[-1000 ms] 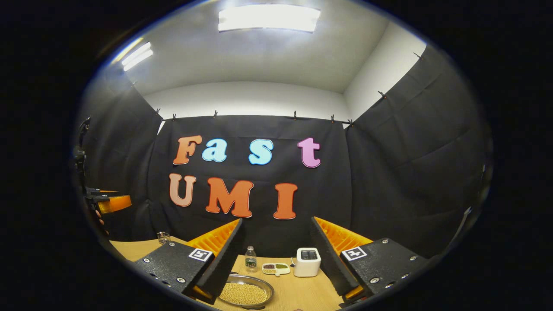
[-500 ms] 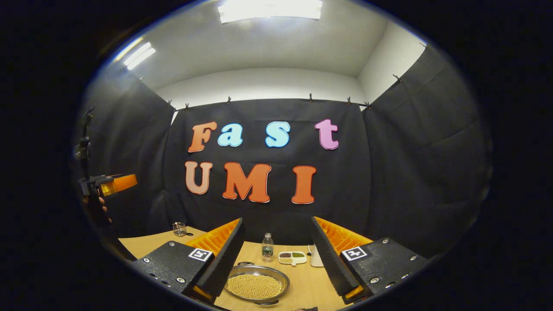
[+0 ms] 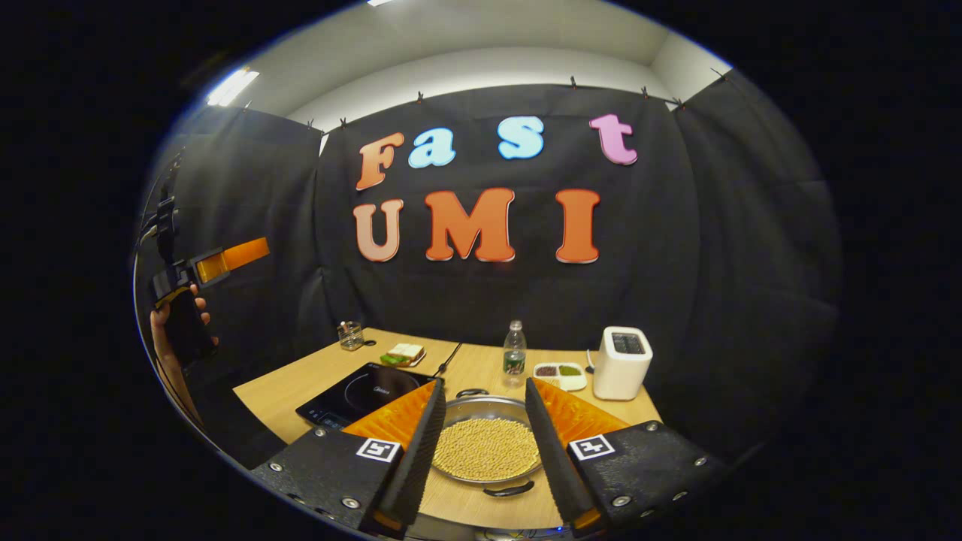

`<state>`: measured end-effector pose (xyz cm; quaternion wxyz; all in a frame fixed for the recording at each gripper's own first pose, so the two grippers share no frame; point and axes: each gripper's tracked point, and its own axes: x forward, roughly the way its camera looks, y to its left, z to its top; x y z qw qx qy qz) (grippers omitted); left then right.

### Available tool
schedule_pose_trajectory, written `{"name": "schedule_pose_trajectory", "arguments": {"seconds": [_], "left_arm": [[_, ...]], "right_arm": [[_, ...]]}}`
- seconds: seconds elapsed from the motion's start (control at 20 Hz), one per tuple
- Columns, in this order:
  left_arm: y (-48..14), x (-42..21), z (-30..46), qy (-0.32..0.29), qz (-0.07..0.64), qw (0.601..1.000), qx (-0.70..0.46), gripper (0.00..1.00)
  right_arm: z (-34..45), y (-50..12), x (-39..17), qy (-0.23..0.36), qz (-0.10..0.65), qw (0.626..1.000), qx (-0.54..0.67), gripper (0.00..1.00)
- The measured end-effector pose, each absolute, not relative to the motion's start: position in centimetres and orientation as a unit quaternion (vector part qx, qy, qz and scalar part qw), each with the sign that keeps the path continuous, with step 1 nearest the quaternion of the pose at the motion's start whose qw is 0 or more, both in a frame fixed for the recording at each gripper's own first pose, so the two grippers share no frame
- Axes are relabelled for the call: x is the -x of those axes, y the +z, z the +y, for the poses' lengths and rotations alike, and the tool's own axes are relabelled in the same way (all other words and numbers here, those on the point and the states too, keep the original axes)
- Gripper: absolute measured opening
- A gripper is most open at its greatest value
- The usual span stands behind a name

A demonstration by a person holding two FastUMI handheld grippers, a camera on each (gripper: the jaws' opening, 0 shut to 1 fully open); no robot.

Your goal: First push the handle of the pot to place it horizontally, then grasp the pot with both hands and set it on the induction cooktop.

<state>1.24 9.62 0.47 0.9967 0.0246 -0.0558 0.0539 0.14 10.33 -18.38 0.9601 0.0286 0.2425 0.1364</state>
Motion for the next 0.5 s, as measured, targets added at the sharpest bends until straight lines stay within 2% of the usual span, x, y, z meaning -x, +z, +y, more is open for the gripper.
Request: {"name": "schedule_pose_trajectory", "arguments": {"seconds": [0.05,0.2,0.3,0.4,0.5], "left_arm": [[0.0,-1.8,10.0,0.056,-0.05,0.997,-0.022,0.98],[-1.3,-2.9,11.4,0.063,-0.036,0.997,-0.015,0.98],[-2.1,-3.6,12.0,0.064,-0.028,0.998,-0.011,0.97],[-2.8,-4.0,13.0,0.073,-0.021,0.997,-0.01,0.97],[-2.7,-4.5,13.8,0.081,-0.021,0.996,-0.015,0.96]], "right_arm": [[10.9,-19.8,0.1,0.144,0.264,0.953,-0.038,0.63],[11.4,-23.7,0.9,0.152,0.328,0.931,-0.044,0.39],[11.3,-25.9,1.2,0.152,0.364,0.918,-0.038,0.28],[11.4,-28.2,1.9,0.158,0.395,0.904,-0.037,0.18],[11.7,-30.2,2.7,0.164,0.427,0.888,-0.041,0.15]]}}
